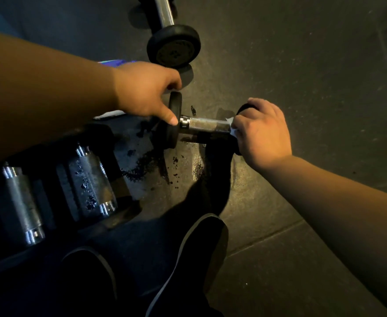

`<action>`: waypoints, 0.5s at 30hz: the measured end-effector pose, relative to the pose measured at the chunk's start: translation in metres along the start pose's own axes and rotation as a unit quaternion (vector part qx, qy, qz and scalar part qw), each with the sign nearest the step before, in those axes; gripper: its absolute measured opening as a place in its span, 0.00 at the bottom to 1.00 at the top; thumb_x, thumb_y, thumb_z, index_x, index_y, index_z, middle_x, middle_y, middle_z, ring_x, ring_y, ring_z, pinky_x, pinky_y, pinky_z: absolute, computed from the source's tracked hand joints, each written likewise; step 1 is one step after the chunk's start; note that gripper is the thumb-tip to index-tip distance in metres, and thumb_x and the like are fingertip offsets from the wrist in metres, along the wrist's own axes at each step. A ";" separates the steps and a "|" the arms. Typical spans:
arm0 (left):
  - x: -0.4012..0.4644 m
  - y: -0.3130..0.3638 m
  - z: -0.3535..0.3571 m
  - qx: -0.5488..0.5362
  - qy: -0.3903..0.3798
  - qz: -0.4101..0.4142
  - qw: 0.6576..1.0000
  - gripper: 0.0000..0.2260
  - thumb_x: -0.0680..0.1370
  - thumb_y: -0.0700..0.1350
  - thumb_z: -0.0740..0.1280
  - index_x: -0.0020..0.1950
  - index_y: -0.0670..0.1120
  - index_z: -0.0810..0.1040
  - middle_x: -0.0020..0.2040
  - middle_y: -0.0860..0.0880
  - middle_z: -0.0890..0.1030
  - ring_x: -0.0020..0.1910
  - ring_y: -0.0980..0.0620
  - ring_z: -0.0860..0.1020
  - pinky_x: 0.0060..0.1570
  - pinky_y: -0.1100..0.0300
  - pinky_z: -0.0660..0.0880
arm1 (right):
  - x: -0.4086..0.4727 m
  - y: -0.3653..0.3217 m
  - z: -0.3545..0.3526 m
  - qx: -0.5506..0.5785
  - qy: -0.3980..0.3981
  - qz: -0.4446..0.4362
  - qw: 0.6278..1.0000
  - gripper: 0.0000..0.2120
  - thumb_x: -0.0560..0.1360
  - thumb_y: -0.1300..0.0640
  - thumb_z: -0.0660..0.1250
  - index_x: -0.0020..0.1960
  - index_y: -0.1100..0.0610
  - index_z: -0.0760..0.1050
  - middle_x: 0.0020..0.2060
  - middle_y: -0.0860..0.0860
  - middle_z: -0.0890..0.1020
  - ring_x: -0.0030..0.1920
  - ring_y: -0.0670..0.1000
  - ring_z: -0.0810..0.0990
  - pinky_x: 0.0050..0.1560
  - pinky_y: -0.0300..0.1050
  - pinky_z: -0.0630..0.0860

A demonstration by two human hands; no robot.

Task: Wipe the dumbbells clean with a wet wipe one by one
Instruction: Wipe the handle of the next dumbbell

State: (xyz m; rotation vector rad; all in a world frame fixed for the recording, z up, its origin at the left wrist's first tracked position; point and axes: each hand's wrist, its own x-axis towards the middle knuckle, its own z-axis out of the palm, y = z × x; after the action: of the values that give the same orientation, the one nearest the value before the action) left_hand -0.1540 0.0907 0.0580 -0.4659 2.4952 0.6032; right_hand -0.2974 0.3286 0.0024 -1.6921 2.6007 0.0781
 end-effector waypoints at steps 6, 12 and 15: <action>-0.002 0.003 0.025 0.132 0.144 0.038 0.980 0.23 0.79 0.59 0.58 0.66 0.45 0.71 0.65 0.42 0.76 0.63 0.40 0.74 0.56 0.45 0.74 | 0.018 0.001 0.000 -0.019 0.023 0.019 0.999 0.09 0.71 0.57 0.68 0.49 0.55 0.84 0.44 0.51 0.85 0.67 0.60 0.73 0.69 0.56 0.65; -0.006 0.003 0.044 0.186 0.083 0.015 0.979 0.51 0.72 0.68 0.66 0.80 0.43 0.42 0.81 0.42 0.49 0.79 0.43 0.53 0.74 0.45 0.60 | 0.020 0.000 -0.001 -0.038 0.010 0.017 0.999 0.08 0.71 0.58 0.69 0.50 0.55 0.84 0.43 0.52 0.86 0.68 0.60 0.73 0.74 0.58 0.59; 0.003 0.004 0.036 0.185 0.074 0.009 0.980 0.53 0.70 0.67 0.69 0.80 0.43 0.44 0.81 0.41 0.51 0.79 0.42 0.55 0.73 0.44 0.62 | 0.020 0.000 -0.004 -0.052 0.010 0.002 0.999 0.10 0.72 0.58 0.69 0.52 0.55 0.83 0.42 0.52 0.85 0.69 0.60 0.73 0.76 0.59 0.57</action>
State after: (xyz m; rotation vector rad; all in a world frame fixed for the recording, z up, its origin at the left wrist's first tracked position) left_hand -0.1439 0.1117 0.0301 -0.3551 2.6731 0.1042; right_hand -0.3054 0.3104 0.0052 -1.7284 2.6582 0.2016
